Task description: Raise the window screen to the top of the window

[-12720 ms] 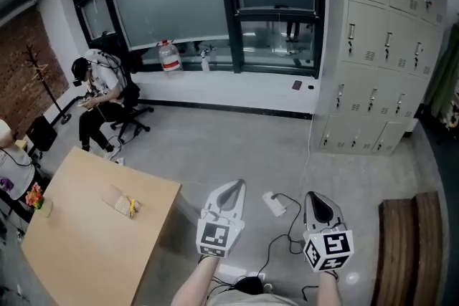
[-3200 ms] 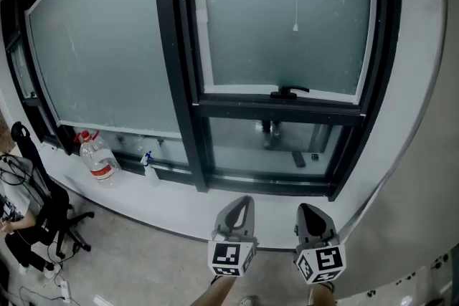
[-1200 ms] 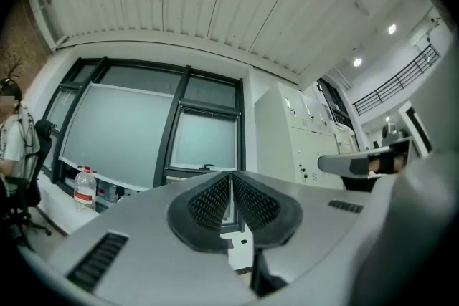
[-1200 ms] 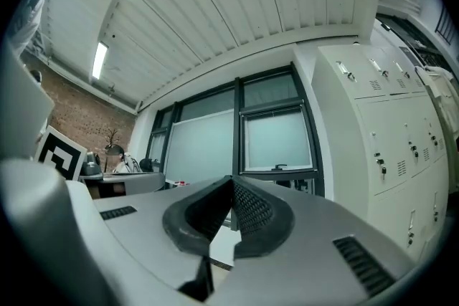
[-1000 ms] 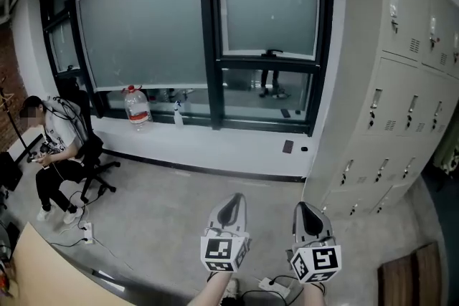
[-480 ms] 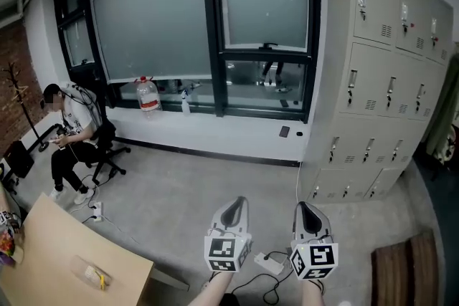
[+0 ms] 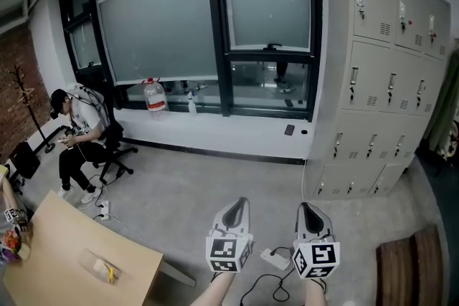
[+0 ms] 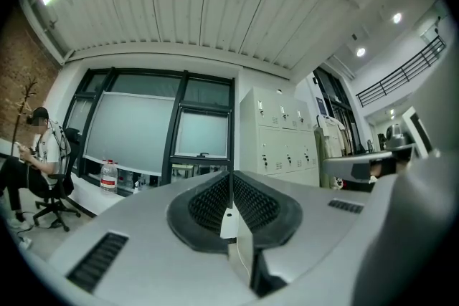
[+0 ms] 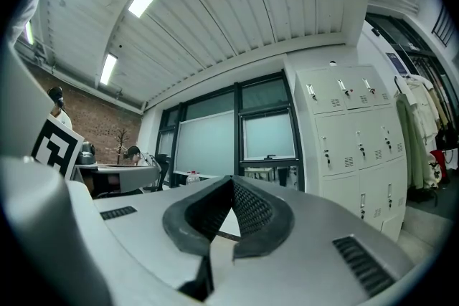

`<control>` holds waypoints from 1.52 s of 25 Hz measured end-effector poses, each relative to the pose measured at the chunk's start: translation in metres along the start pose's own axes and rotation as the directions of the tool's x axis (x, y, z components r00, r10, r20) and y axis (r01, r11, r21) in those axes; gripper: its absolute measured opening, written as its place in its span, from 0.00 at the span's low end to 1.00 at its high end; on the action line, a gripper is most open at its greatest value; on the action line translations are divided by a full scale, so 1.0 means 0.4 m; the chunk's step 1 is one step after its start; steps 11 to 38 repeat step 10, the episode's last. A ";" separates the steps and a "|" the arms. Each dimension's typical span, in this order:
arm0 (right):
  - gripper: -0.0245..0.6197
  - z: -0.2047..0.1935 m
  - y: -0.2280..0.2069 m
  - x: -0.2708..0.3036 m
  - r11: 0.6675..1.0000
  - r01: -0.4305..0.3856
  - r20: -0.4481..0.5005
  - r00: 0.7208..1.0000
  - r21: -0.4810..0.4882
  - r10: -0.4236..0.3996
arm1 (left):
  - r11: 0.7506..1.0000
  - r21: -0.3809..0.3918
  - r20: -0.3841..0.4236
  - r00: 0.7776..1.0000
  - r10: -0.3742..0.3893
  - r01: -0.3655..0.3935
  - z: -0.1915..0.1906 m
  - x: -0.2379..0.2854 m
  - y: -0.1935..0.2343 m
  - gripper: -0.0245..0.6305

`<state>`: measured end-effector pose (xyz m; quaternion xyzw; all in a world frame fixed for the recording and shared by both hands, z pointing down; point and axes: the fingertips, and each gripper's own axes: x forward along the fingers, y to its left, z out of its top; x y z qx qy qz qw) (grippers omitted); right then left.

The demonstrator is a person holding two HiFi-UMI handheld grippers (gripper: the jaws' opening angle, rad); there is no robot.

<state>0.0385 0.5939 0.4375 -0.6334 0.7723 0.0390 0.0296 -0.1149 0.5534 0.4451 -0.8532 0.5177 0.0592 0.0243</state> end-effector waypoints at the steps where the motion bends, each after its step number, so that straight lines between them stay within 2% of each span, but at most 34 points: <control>1: 0.05 0.004 0.009 -0.002 1.000 -0.004 0.003 1.000 -0.002 0.004 | 1.000 -0.001 0.002 1.000 0.000 0.000 0.004 -0.005 0.001 0.07; 10: 0.05 0.017 0.037 -0.022 0.999 -0.027 0.021 0.999 -0.034 0.028 | 1.000 0.013 0.022 0.999 -0.023 0.023 0.011 -0.027 -0.036 0.07; 38: 0.05 0.017 0.037 -0.022 0.999 -0.027 0.021 0.999 -0.034 0.028 | 1.000 0.013 0.022 0.999 -0.023 0.023 0.011 -0.027 -0.036 0.07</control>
